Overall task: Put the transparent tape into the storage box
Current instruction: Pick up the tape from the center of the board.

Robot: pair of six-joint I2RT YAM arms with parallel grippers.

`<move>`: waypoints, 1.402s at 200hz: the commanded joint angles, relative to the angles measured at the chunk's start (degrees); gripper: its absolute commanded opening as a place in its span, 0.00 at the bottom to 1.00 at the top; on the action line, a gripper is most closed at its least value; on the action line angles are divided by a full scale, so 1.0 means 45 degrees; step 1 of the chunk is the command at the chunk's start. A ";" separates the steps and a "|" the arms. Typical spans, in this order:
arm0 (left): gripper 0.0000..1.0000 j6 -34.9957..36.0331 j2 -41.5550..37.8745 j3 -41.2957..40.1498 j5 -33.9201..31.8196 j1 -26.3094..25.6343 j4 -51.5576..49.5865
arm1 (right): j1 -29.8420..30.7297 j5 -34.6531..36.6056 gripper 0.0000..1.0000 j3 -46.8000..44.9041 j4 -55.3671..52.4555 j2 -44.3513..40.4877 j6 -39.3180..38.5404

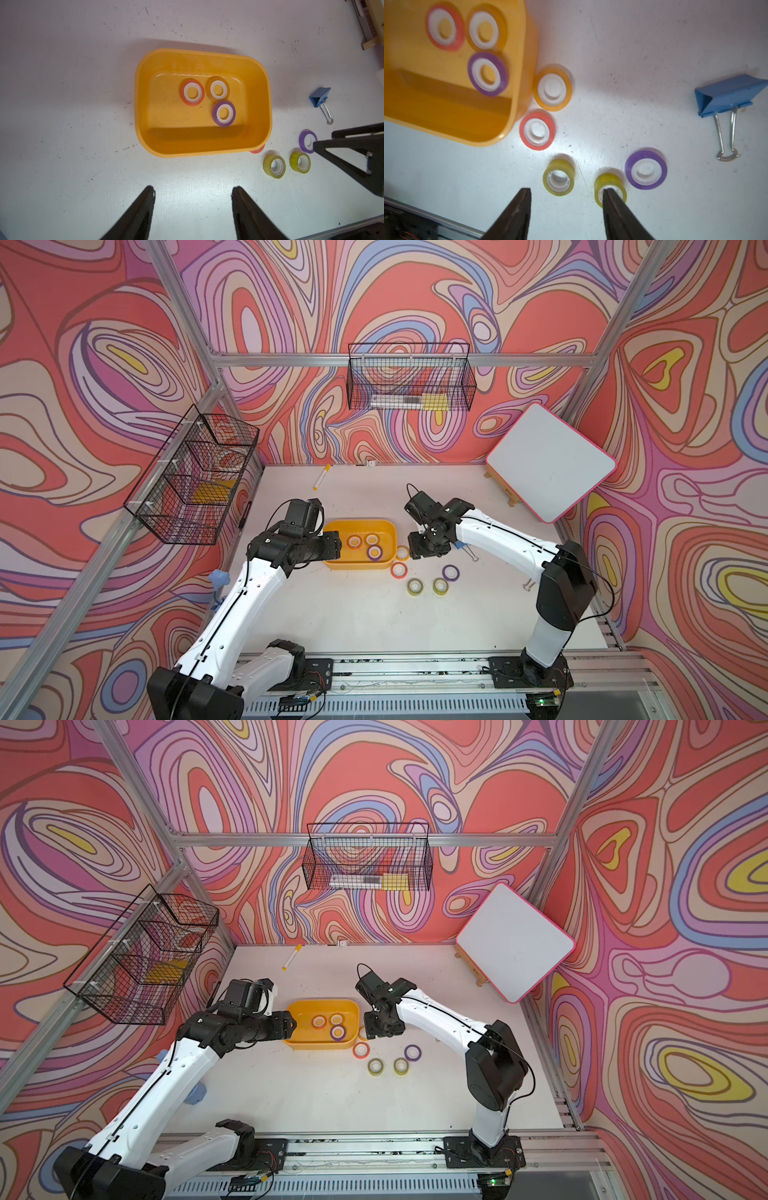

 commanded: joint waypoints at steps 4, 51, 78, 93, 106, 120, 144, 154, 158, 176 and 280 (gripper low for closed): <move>0.64 0.0339 -0.0178 -0.0338 0.0129 0.0040 0.0272 | 0.0497 0.0257 0.58 -0.1181 -0.0192 -0.0611 -0.0722; 0.64 0.0071 -0.0317 -0.0856 0.0221 0.0038 0.0775 | 0.1253 0.0406 0.58 -0.2239 0.0162 -0.0517 -0.1265; 0.64 -0.0011 -0.0372 -0.0927 0.0197 0.0028 0.0860 | 0.1537 0.0573 0.61 -0.2465 0.0922 -0.0479 -0.1152; 0.64 -0.0053 -0.0395 -0.0939 0.0249 0.0039 0.0904 | 0.1631 0.0547 0.62 -0.2477 0.1330 -0.0364 -0.1000; 0.64 -0.0064 -0.0421 -0.0947 0.0287 0.0028 0.0902 | 0.1711 0.0539 0.62 -0.2466 0.1615 -0.0212 -0.0874; 0.64 -0.0072 -0.0433 -0.0956 0.0268 0.0031 0.0902 | 0.1765 0.0581 0.63 -0.2482 0.1940 -0.0205 -0.0766; 0.64 -0.0015 -0.0453 -0.0956 0.0185 0.0028 0.0863 | 0.1857 0.0617 0.62 -0.2475 0.2336 0.0533 -0.0668; 0.64 0.0016 -0.0451 -0.0937 0.0168 0.0028 0.0844 | 0.1873 0.0589 0.62 -0.2484 0.2454 0.0648 -0.0617; 0.64 0.0008 -0.0451 -0.0937 0.0169 0.0031 0.0842 | 0.1875 0.0623 0.62 -0.2468 0.2494 0.0707 -0.0592; 0.64 0.0026 -0.0451 -0.0952 0.0188 0.0042 0.0824 | 0.1892 0.0811 0.62 -0.2528 0.2591 0.0878 -0.0348; 0.64 0.0087 -0.0454 -0.1015 0.0166 0.0038 0.0773 | 0.1876 0.0815 0.51 -0.3219 0.3117 0.1223 0.0085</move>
